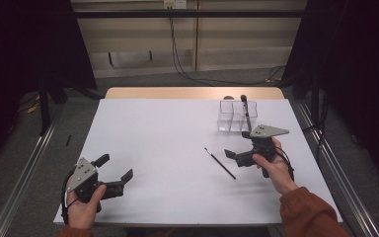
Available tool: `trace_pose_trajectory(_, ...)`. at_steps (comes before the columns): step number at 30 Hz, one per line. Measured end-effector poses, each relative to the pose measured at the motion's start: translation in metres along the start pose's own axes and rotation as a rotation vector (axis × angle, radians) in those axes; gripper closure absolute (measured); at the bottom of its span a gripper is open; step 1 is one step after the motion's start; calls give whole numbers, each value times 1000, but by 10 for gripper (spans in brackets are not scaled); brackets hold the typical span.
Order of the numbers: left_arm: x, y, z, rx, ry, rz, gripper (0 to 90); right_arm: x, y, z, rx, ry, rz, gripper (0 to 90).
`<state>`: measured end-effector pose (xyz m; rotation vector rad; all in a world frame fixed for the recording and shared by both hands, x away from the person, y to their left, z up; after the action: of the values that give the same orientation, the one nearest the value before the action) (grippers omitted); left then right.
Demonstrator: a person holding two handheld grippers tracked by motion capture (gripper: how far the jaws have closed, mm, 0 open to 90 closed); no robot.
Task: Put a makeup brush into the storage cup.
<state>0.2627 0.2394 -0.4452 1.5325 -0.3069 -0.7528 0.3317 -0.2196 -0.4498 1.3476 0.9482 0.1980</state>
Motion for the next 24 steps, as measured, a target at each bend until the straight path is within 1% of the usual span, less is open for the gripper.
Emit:
trace_pose_trajectory(2,0,0,0,0,0,0,32,5,3,-1,-10,2,-13,12)
trace_pose_trajectory(3,0,0,0,1,0,-1,32,7,4,-2,-7,6,-18,11)
trace_pose_trajectory(4,0,0,0,1,-2,2,32,10,6,-2,5,17,-30,11)
trace_pose_trajectory(5,0,0,1,-1,-7,6,31,12,7,-2,6,32,-46,13)
trace_pose_trajectory(7,0,0,1,1,-6,7,31,18,9,-4,-4,41,-72,16)
trace_pose_trajectory(9,0,1,1,4,-8,8,31,23,11,-5,-2,53,-88,16)
trace_pose_trajectory(12,0,0,1,1,-8,8,31,31,15,-7,-13,71,-130,21)
trace_pose_trajectory(14,0,1,1,4,-8,8,31,35,17,-8,-19,68,-143,26)
trace_pose_trajectory(15,0,1,1,4,-9,8,31,37,19,-8,-29,77,-172,27)
trace_pose_trajectory(17,0,1,1,6,-10,8,31,40,21,-9,-27,88,-193,33)
trace_pose_trajectory(19,0,1,1,6,-3,4,31,43,24,-9,-35,87,-215,45)
trace_pose_trajectory(20,0,0,1,8,1,2,31,44,26,-9,-25,88,-213,47)
trace_pose_trajectory(24,0,0,0,9,1,0,31,48,30,-9,-21,95,-254,41)
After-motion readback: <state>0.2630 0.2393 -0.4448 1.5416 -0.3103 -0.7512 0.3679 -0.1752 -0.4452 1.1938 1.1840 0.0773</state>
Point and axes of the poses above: each handheld gripper's, and its own axes: x roughly forward along the jaws, y roughly out of its top, z roughly to its right, the point moved 2 cm from there along x, roughly forward along the jaws
